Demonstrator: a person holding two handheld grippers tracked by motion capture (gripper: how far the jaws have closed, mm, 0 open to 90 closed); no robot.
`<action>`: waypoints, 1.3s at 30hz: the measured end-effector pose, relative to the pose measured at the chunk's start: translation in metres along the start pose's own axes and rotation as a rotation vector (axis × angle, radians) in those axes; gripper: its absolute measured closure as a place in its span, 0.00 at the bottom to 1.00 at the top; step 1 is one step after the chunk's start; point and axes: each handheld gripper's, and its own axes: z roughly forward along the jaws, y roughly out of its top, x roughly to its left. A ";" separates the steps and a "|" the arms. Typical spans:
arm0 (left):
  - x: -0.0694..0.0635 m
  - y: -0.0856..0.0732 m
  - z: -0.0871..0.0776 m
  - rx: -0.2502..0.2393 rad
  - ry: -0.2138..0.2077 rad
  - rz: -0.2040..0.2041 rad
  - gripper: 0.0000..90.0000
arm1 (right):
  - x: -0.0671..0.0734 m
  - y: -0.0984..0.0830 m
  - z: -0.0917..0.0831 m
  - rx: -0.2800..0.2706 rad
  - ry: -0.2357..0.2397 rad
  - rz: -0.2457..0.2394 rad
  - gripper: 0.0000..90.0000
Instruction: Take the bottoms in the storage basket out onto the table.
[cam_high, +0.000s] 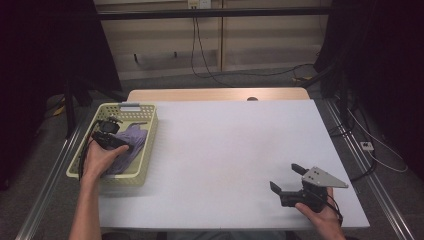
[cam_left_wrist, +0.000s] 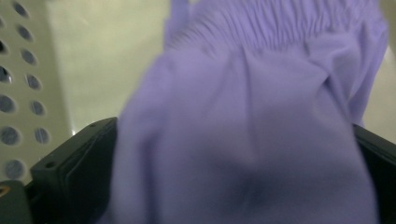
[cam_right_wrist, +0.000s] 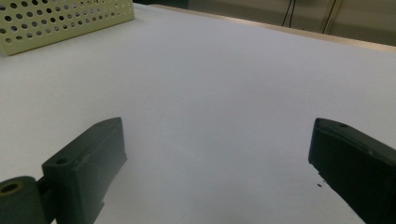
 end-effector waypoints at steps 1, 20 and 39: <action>0.000 0.000 0.001 0.019 -0.006 0.014 0.00 | 0.000 0.000 0.000 0.000 0.001 -0.001 0.04; -0.007 0.001 -0.003 0.036 -0.071 0.008 0.55 | 0.002 0.000 0.001 0.005 0.004 -0.006 0.04; -0.005 0.003 -0.006 -0.006 -0.096 -0.035 0.74 | 0.000 0.000 0.000 0.001 -0.011 0.006 0.04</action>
